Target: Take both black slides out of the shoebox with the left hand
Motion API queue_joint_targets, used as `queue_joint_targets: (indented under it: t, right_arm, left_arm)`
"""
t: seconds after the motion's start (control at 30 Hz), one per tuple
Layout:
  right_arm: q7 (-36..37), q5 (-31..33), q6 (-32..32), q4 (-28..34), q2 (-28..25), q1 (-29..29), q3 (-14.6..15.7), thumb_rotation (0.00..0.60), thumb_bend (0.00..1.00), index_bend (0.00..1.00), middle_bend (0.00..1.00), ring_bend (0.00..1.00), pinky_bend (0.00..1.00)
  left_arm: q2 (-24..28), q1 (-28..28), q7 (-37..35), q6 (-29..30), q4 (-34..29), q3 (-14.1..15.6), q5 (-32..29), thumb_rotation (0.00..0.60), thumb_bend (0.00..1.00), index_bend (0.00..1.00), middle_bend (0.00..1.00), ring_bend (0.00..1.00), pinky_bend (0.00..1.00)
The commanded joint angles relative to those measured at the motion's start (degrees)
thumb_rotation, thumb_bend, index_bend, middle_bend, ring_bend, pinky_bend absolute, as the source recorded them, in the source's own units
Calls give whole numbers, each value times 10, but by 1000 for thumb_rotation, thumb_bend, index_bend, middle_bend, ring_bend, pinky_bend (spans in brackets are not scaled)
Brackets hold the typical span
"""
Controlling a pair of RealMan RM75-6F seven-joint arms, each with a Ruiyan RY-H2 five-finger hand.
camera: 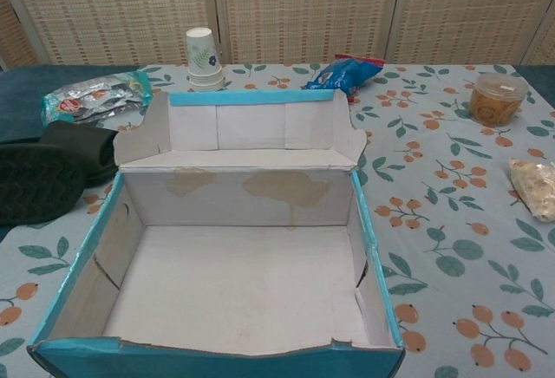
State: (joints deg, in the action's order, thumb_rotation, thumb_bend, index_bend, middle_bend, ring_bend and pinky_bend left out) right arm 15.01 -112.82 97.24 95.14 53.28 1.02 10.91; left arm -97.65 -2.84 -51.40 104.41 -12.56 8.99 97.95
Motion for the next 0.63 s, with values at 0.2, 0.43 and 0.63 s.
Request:
queue_joint_targets:
  t: [0.2, 0.43, 0.63]
  right_arm:
    - [-61, 31, -15, 9, 21, 5, -18, 600, 206, 0, 0, 0, 9]
    - [-145, 82, -50, 25, 47, 6, -42, 600, 206, 0, 0, 0, 9]
    - [-163, 100, -63, 29, 53, 3, -50, 600, 206, 0, 0, 0, 9]
  left_arm:
    - [48, -45, 11, -6, -132, -27, -15, 600, 448, 1, 0, 0, 112]
    - [240, -49, 314, -83, -587, -8, -26, 600, 445, 10, 0, 0, 89]
    - [284, -34, 491, -90, -710, -14, -32, 600, 443, 43, 0, 0, 75]
